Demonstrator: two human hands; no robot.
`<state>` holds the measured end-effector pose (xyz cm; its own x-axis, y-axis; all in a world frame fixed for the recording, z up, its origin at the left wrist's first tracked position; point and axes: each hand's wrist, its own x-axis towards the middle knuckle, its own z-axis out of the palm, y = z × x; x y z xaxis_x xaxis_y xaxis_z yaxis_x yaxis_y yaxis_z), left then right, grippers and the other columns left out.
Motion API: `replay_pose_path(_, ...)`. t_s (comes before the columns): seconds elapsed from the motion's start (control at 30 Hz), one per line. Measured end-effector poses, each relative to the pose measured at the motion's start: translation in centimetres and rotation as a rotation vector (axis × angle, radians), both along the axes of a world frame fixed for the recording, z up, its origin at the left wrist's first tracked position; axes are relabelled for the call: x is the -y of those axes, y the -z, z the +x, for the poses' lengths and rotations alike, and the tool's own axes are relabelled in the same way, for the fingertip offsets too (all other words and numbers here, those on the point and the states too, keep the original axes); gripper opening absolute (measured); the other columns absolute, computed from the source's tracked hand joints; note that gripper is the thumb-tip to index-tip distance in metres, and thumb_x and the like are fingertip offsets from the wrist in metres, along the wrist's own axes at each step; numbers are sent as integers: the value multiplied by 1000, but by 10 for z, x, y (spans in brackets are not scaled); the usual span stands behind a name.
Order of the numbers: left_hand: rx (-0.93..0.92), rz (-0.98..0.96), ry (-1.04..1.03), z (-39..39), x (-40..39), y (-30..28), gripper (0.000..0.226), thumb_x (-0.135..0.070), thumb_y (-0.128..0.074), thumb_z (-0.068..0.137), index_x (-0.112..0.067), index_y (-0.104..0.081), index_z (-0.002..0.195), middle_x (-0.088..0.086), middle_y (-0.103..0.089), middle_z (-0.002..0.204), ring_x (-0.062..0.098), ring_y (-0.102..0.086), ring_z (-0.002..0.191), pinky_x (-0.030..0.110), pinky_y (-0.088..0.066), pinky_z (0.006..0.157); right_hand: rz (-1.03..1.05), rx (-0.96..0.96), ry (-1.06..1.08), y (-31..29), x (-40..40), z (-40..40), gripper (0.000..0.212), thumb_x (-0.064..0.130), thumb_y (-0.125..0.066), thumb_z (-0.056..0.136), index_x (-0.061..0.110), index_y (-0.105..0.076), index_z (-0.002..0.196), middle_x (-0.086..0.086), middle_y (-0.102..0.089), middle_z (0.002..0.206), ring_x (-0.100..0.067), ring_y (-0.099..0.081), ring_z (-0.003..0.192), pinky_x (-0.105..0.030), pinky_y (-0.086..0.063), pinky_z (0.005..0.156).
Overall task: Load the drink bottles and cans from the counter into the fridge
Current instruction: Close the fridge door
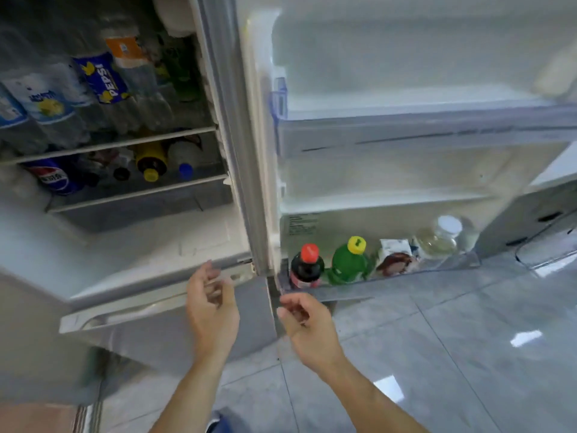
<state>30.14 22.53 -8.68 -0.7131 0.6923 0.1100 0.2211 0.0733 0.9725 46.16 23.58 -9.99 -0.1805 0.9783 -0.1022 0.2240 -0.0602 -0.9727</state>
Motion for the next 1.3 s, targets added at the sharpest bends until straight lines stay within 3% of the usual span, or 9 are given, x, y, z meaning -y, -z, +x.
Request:
replay_pose_path(0.23, 92, -92, -16, 121, 50, 15, 38, -19, -62, 93, -49, -54, 113, -8, -65, 104, 3, -64, 92, 33, -54, 85, -121, 18, 160, 3, 5, 176, 14, 9, -69, 90, 23, -69, 91, -10, -71, 83, -15, -62, 72, -41, -57, 71)
replay_pose_path(0.4, 91, -126, -8, 162, 58, 7, 31, -23, -61, 94, -41, -54, 118, -7, -64, 103, 15, -66, 95, 48, -56, 89, -118, -32, 350, -10, -31, 265, 5, 12, -66, 93, 16, -69, 93, -5, -68, 82, -18, -62, 76, -28, -55, 64)
replay_pose_path(0.5, 80, -138, 8, 180, 54, -1, 33, -24, -61, 94, -54, -53, 106, -11, -64, 100, 14, -65, 95, 44, -56, 88, -51, -93, 518, -33, -81, 299, 12, 15, -64, 93, 7, -68, 100, -1, -65, 82, -18, -57, 80, -30, -50, 65)
replay_pose_path(0.6, 73, -124, 18, 196, 42, -12, 33, -24, -61, 94, -53, -52, 105, -12, -64, 99, 10, -64, 95, 37, -55, 88, -18, -202, 619, -69, -138, 315, 20, 28, -60, 95, 16, -62, 111, 3, -63, 97, -15, -58, 90, -26, -52, 72)
replay_pose_path(0.7, 63, -73, 46, 210, 26, -26, 34, -21, -60, 95, -50, -50, 110, -11, -64, 102, 9, -63, 97, 26, -50, 84, 7, -248, 603, -102, -187, 318, 39, 43, -55, 96, 20, -58, 127, 6, -61, 115, -11, -56, 105, -28, -48, 92)
replay_pose_path(0.83, 53, -22, 66, 225, 11, -44, 34, -20, -61, 94, -47, -53, 114, -11, -64, 106, 3, -62, 96, 20, -47, 81, 56, -314, 509, -139, -226, 305, 52, 60, -45, 95, 20, -66, 121, 13, -68, 105, -11, -61, 105, -29, -49, 97)
replay_pose_path(0.93, 50, 7, 79, 231, 7, -49, 34, -18, -62, 94, -38, -53, 121, -11, -64, 105, 2, -63, 95, 19, -47, 79, 10, -364, 460, -149, -235, 299, 67, 73, -39, 90, 23, -64, 128, 5, -69, 121, -18, -62, 116, -41, -46, 106)
replay_pose_path(1.17, 19, 22, 108, 238, 22, -57, 35, -17, -62, 93, -38, -53, 119, -12, -64, 104, 2, -63, 95, 16, -45, 76, 3, -354, 506, -150, -213, 298, 77, 79, -33, 87, 24, -59, 134, 3, -65, 127, -21, -58, 120, -44, -45, 108)
replay_pose_path(1.3, 5, 34, 161, 242, 37, -61, 35, -17, -62, 93, -39, -51, 119, -12, -63, 106, -6, -61, 94, 7, -47, 70, 65, -391, 559, -144, -185, 299, 64, 75, -33, 90, 31, -62, 125, 20, -64, 107, -8, -58, 109, -37, -42, 108)
